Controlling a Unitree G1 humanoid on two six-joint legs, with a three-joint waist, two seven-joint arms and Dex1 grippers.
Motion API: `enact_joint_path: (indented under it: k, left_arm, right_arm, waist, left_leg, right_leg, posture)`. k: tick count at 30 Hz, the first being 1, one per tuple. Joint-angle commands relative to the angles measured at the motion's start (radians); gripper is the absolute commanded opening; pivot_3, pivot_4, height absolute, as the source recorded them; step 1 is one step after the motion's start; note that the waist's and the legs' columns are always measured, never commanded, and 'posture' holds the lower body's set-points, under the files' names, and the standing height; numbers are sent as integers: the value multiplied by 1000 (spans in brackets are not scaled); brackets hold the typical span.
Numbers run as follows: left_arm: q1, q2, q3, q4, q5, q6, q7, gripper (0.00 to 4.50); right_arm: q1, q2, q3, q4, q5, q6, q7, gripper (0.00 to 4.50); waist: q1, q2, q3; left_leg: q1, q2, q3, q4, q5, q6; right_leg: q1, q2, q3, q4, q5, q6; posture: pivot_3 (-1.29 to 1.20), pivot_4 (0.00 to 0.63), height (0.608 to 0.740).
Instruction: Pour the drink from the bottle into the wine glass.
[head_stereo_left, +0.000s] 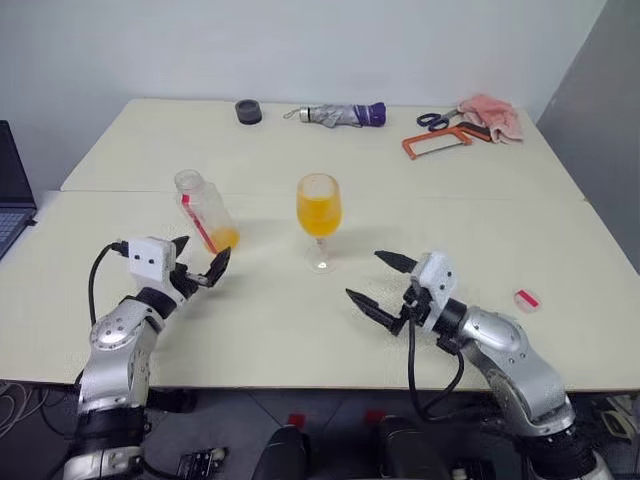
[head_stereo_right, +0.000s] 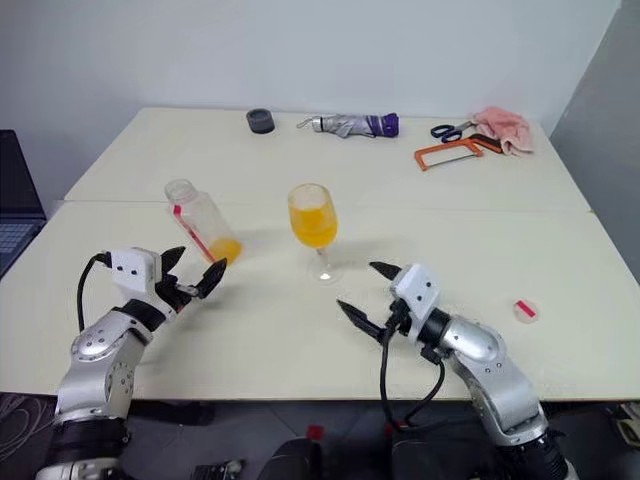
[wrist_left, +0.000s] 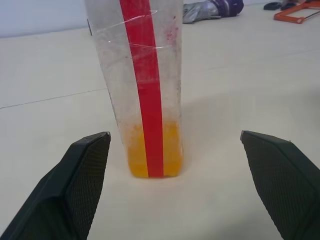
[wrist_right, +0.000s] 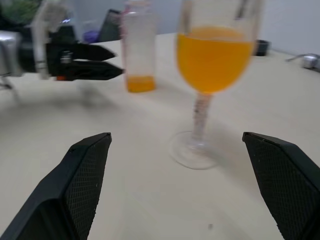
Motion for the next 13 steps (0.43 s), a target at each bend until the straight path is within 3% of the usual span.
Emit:
enact_joint_path:
  k: [1, 6, 13]
  left_arm:
    - [62, -26, 9, -144, 35, 52, 93, 4466]
    - [117, -86, 13, -209, 24, 36, 121, 4466]
    - [111, -106, 22, -209, 18, 31, 126, 4466]
  right_arm:
    - [21, 68, -100, 88, -18, -111, -109, 4500]
    - [-24, 151, -194, 227, -53, -180, -245, 4500]
    - [-61, 144, -201, 305, -76, -219, -241, 4500]
  waist:
    - [1, 0, 0]
    - [5, 0, 0]
    - [7, 0, 0]
  left_leg:
    - [0, 0, 0, 0, 0, 0]
    - [1, 1, 1, 0, 0, 0]
    - [1, 0, 1, 0, 0, 0]
  right_leg:
    - [0, 0, 0, 0, 0, 0]
    - [0, 1, 1, 1, 0, 0]
    - [0, 2, 1, 1, 0, 0]
  posture:
    - [0, 150, 740]
    - [0, 150, 740]
    - [0, 150, 740]
